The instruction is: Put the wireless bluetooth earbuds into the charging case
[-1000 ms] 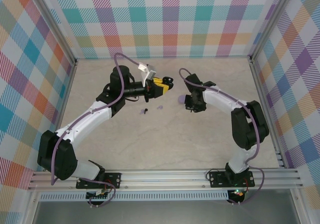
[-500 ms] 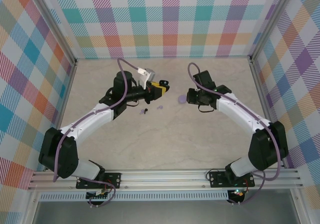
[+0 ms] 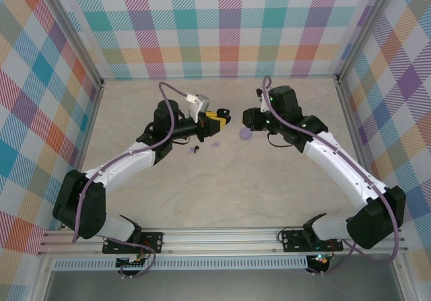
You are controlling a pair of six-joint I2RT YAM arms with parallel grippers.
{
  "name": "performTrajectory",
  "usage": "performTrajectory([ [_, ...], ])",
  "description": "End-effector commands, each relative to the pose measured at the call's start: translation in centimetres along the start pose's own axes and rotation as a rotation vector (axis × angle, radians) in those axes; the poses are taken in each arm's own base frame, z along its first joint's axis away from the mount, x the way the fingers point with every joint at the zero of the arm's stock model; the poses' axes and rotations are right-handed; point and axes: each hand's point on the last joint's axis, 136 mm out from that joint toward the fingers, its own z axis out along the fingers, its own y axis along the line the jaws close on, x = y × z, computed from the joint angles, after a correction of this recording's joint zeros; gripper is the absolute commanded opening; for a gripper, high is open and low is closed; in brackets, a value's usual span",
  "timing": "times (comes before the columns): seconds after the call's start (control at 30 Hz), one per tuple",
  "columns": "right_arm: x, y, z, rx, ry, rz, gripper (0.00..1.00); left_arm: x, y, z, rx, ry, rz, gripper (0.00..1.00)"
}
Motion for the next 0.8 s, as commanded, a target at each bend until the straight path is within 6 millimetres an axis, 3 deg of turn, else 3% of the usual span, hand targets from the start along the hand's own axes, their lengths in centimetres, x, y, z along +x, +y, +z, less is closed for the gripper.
performTrajectory([
  [0.0,-2.6,3.6,-2.5,-0.123,-0.075,-0.062,0.24,-1.0,-1.8,0.2,0.074,-0.050,0.080,0.08],
  [0.27,-3.8,7.8,-5.1,-0.250,-0.123,-0.140,0.26,-1.7,-3.2,0.1,0.129,-0.090,0.154,0.10],
  [0.5,-4.0,9.2,-6.1,-0.286,-0.140,-0.171,0.26,-2.1,-4.3,-0.1,0.165,-0.111,0.191,0.10],
  [0.77,-4.0,9.6,-5.8,-0.285,-0.139,-0.193,0.26,-2.7,-5.2,-0.4,0.188,-0.125,0.209,0.11],
])
